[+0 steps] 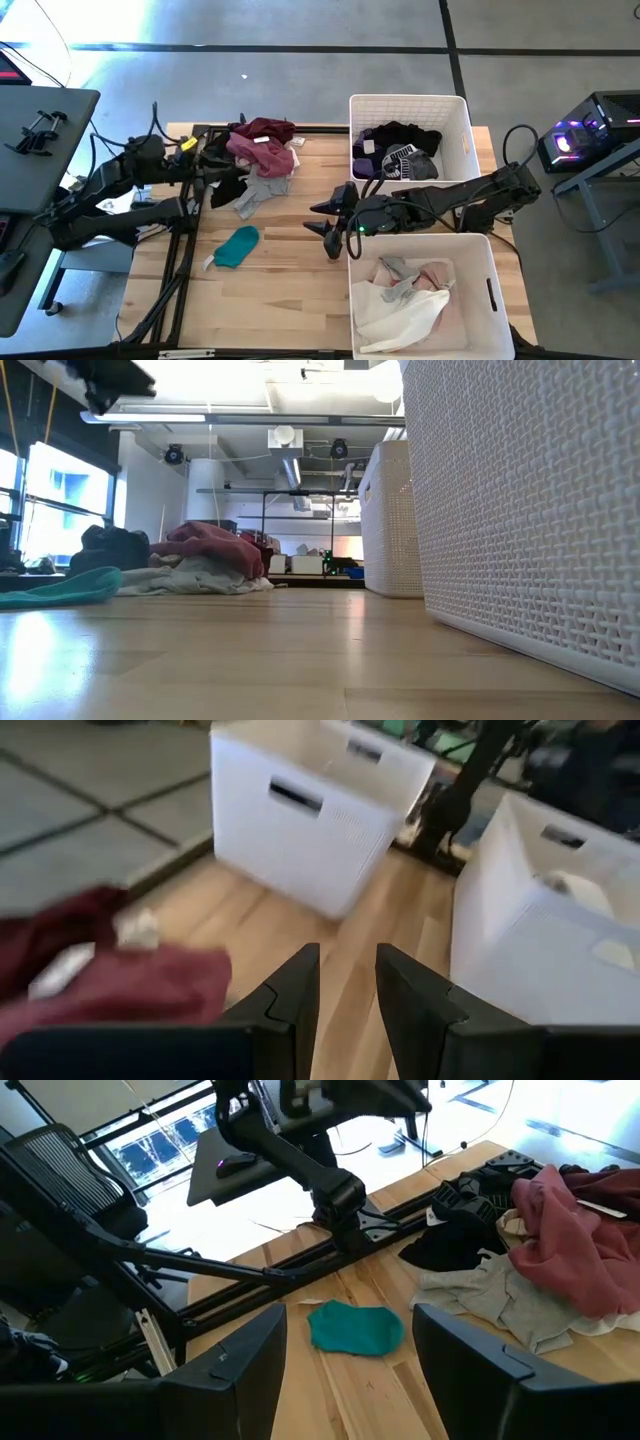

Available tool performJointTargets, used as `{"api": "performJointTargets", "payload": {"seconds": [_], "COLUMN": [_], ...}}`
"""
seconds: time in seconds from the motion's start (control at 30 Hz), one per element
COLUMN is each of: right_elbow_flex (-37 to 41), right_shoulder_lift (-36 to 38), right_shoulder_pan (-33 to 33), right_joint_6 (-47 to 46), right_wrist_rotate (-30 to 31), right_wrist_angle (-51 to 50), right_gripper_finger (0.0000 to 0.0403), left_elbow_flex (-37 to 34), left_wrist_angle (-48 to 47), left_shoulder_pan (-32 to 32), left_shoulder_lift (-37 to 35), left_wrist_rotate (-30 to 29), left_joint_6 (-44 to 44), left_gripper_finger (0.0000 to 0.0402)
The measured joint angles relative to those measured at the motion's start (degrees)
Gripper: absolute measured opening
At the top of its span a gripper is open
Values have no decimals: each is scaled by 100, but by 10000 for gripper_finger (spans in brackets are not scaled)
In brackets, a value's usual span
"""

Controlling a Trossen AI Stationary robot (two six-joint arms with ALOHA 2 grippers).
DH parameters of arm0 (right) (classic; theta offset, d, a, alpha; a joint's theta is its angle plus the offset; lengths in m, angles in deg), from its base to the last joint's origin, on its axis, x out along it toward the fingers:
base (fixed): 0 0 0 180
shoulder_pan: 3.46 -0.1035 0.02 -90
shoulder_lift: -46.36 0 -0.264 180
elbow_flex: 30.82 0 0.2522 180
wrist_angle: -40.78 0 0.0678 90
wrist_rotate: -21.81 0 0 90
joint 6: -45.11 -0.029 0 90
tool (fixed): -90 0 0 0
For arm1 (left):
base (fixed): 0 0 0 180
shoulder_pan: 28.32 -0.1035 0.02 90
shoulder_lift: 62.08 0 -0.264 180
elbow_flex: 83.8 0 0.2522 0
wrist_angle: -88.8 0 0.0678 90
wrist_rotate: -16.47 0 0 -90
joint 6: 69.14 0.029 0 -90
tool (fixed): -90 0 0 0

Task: Sort clothes
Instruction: Put the black shorts into the top bin

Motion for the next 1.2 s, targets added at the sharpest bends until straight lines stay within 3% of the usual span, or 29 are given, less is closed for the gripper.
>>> {"api": "performJointTargets", "payload": {"seconds": [0.17,0.37,0.5,0.8,1.0,1.2], "right_elbow_flex": [0,0,0,0,0,2], "right_shoulder_lift": [0,0,0,0,0,-39], "right_shoulder_pan": [0,0,3,83,39,-72], "right_joint_6": [-120,-117,-106,-294,-460,-480], "right_wrist_rotate": [-2,-1,0,2,1,2], "right_wrist_angle": [0,-2,-2,-2,-28,-80], "right_gripper_finger": [206,206,206,206,206,206], "left_elbow_flex": [-319,-321,-321,-321,-321,-321], "left_wrist_angle": [-851,-2351,-2643,-2587,-2676,-3058], "left_shoulder_pan": [-32,-32,-32,-32,-193,-600], "left_shoulder_lift": [-202,259,787,2667,3542,3717], "left_wrist_rotate": [-230,-712,-1037,-1369,-1409,-1849], "left_joint_6": [-377,-1320,-1603,-1034,-810,-901], "left_gripper_finger": [90,90,90,94,136,202]}}
